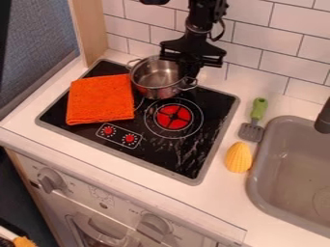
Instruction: Move the silver pot to the bottom right corner of the burner
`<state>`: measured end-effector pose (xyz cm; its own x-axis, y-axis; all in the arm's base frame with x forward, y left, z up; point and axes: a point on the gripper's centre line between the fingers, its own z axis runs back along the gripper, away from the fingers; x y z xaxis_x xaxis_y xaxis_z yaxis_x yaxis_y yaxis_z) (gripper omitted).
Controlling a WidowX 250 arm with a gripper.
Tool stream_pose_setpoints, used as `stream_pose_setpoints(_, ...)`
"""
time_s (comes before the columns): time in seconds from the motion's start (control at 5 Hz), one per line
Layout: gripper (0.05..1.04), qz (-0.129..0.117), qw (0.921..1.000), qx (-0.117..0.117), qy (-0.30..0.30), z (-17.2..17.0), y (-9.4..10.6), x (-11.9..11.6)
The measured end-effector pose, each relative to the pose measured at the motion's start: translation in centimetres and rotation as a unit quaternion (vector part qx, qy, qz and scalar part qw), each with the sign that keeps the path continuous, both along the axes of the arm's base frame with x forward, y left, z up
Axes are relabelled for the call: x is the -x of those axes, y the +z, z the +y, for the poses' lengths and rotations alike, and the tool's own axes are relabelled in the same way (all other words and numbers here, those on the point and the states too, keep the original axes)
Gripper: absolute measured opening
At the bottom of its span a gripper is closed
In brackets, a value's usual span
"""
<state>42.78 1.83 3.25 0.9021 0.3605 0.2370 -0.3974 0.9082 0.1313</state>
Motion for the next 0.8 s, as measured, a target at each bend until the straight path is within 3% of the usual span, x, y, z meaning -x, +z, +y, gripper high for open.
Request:
stream_pose_setpoints(0.2, 0.084, -0.031, 0.9994, -0.010, -0.008, -1.0, 3.5, 0.2)
stream_pose_setpoints(0.4, 0.084, -0.044, 0.9989, -0.008, -0.013, -1.9, 5.5, 1.4)
stream_pose_setpoints(0.6, 0.084, -0.062, 0.9974, -0.004, -0.035, -4.5, 7.7, 3.5)
stream_pose_setpoints(0.8, 0.084, -0.060, 0.9961, -0.011, -0.064, -7.2, 8.2, 6.5)
